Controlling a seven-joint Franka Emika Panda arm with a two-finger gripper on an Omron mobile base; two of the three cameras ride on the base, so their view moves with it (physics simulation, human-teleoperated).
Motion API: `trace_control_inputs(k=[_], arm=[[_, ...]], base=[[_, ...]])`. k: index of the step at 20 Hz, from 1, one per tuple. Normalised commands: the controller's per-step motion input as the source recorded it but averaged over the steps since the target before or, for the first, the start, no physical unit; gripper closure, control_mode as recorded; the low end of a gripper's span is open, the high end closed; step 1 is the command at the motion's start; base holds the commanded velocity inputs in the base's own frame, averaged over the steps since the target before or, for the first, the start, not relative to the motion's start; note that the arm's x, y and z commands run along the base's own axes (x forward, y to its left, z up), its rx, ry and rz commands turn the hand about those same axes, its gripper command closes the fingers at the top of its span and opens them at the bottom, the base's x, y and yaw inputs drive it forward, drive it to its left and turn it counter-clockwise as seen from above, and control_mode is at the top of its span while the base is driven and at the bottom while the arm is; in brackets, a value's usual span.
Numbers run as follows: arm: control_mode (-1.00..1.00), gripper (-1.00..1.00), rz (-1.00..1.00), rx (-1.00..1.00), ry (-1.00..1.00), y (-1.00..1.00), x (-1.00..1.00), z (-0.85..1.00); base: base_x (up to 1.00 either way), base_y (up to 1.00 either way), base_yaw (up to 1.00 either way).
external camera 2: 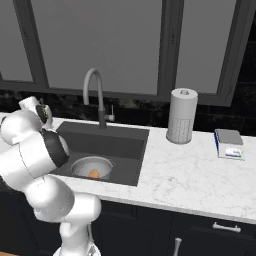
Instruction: Put the colander in the sink, put the peach, apple in the colander, and turn on the sink faucet and pour water over the colander.
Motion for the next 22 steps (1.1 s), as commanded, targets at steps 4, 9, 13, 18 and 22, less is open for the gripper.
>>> trace_control_inputs(k=[4,9,13,18,22], arm=[[-1.0,1.0,0.3,0.0,0.0,-0.86,-0.29,0.07],[-1.0,1.0,0.31,0.0,0.07,-0.82,-0.14,0.05],[-1.0,1.0,0.31,0.04,0.06,-0.75,0.0,0.05],[-1.0,1.0,0.29,0.21,0.0,-0.69,0.03,0.05],[-1.0,1.0,0.27,0.23,0.0,-0.62,0.23,-0.01]], base=[[0.0,0.0,0.0],[0.0,0.0,0.0],[0.0,0.0,0.0],[0.0,0.0,0.0],[0.0,0.0,0.0]])
